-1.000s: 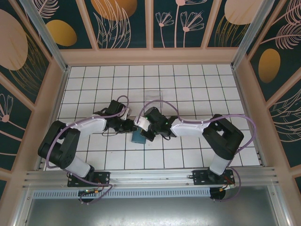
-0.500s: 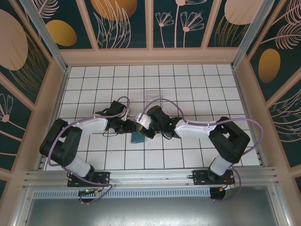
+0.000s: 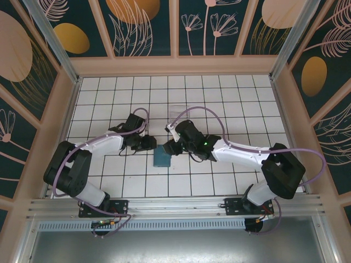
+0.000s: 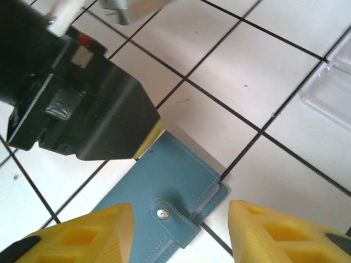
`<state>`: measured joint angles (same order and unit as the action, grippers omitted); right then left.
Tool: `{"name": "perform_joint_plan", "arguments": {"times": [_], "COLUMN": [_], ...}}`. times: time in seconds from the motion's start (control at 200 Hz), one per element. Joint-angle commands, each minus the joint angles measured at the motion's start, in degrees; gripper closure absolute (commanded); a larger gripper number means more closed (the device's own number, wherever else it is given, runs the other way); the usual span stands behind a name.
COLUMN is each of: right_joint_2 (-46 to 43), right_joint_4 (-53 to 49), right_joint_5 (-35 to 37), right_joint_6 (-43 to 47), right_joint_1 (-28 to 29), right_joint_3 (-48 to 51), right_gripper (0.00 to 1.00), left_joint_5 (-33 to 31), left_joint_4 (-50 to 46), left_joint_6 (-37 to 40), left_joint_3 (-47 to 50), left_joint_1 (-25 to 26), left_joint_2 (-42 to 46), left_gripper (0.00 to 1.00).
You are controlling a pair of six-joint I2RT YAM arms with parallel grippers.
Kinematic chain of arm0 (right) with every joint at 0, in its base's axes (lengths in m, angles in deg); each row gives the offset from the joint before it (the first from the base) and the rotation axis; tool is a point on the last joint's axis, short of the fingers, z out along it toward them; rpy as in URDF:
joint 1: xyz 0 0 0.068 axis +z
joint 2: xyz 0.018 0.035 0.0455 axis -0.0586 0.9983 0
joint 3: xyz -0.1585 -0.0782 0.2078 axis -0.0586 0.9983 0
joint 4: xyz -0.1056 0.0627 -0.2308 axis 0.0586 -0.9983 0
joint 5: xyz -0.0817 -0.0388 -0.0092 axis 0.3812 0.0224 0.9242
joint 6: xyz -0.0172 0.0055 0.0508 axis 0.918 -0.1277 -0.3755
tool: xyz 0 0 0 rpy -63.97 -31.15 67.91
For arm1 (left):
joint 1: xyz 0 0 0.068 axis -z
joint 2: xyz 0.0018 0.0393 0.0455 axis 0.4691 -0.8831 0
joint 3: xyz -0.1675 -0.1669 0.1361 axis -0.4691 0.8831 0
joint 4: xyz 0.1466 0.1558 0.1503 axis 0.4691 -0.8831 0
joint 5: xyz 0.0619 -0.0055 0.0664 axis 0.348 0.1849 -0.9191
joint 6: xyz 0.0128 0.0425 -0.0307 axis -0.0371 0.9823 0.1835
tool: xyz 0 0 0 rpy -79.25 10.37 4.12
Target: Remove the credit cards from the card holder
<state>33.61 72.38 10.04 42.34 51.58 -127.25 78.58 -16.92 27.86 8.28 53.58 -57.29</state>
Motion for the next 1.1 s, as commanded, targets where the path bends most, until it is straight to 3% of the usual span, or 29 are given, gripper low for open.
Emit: {"name": "perform_joint_plan", "arguments": {"times": [0.0, 0.15, 0.47, 0.701, 1.096], "right_joint_2": [0.8, 7.9, 15.7, 20.6, 27.0], "right_joint_4": [-6.8, -22.2, -29.2, -34.7, -35.0], "right_joint_5": [9.3, 12.1, 14.0, 13.5, 12.1], "right_joint_6": [-15.5, -28.7, -39.0, -42.5, -43.2], "right_joint_1": [2.7, 3.9, 6.1, 6.1, 6.6], "right_joint_3": [-4.5, -15.3, -20.9, -25.8, -29.4], "right_gripper": [0.54, 0.60, 0.50, 0.45, 0.44], "left_joint_5": [-1.9, -7.7, -15.4, -18.1, -17.6], "left_joint_4": [-3.0, -7.4, -10.0, -9.2, -7.1], "left_joint_6": [2.2, 5.0, 4.1, 3.1, 1.7], "left_joint_3": [-1.8, -3.7, -4.8, -4.5, -4.5], "left_joint_1": [-2.1, -3.7, -4.0, -4.5, -4.7], "left_joint_2": [1.6, 3.1, 5.6, 3.8, 3.5], "left_gripper": [0.56, 0.56, 0.55, 0.56, 0.55]}}
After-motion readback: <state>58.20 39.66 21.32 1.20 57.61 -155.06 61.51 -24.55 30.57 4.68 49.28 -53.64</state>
